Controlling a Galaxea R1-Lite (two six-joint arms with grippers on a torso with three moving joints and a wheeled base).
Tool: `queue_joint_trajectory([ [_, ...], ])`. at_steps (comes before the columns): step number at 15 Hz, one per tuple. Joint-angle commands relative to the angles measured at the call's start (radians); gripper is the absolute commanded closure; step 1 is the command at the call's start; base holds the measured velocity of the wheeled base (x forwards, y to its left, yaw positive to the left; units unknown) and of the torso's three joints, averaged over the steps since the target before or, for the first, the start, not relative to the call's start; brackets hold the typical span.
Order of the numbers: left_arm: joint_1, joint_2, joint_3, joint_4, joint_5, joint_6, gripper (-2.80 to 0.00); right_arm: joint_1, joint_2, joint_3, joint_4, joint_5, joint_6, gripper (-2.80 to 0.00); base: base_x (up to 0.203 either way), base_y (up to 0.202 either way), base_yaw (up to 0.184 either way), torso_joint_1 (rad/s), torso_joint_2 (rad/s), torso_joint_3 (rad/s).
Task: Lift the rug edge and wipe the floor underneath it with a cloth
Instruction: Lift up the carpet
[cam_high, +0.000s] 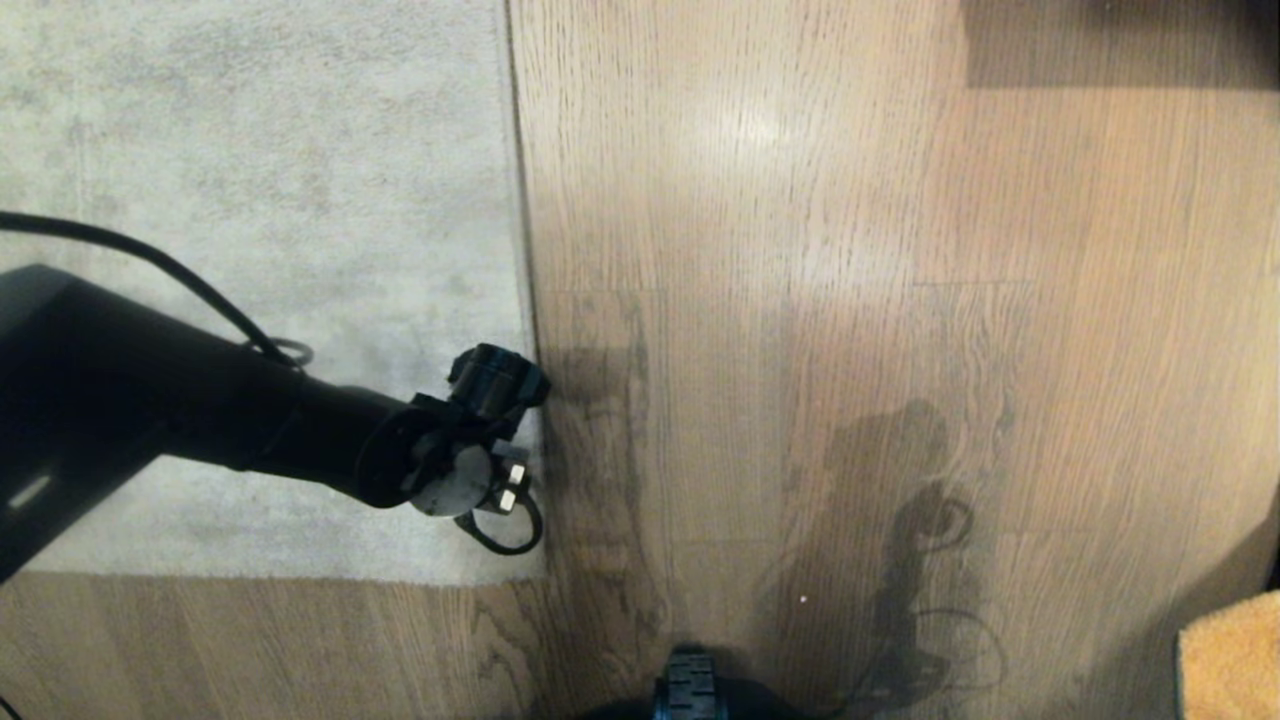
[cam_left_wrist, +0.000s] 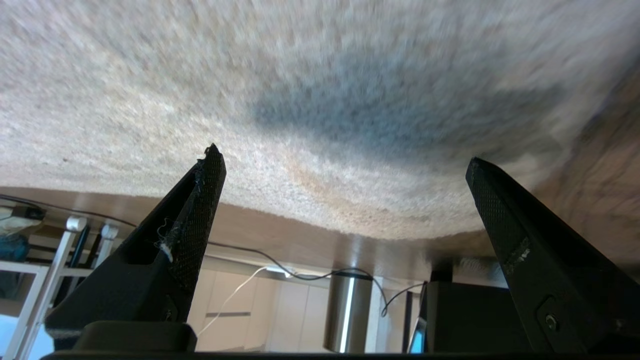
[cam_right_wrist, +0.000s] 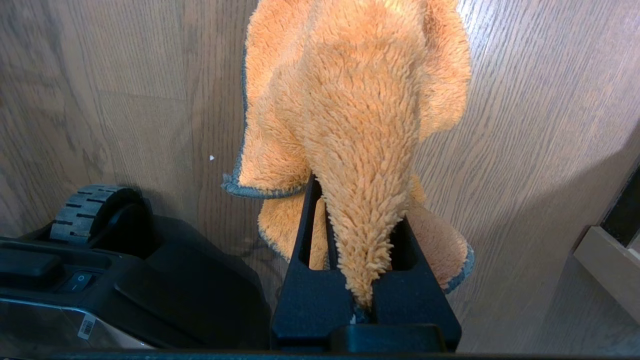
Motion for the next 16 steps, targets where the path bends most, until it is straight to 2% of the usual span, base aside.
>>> queue_joint_trajectory([
  [1,-0.005,-0.001,-0.017,0.001,-0.002,-0.002,-2.8,0.0,0.001,0.0,0.0,0.001,-0.001,0.0,0.0,0.0,0.0,0.0,0.0,0.0],
  [9,-0.057,0.062,-0.111,0.004,0.0,-0.005,-2.8,0.0,0.001,0.0,0.0,0.001,-0.001,0.0,0.0,0.0,0.0,0.0,0.0,0.0],
  [13,-0.049,0.079,-0.119,0.0,0.027,0.002,-2.8,0.0,0.001,0.0,0.0,0.001,-0.001,0.0,0.0,0.0,0.0,0.0,0.0,0.0],
  [16,-0.028,0.067,-0.115,0.001,0.058,0.032,-2.8,0.0,0.001,0.0,0.0,0.001,-0.001,0.0,0.0,0.0,0.0,0.0,0.0,0.0],
])
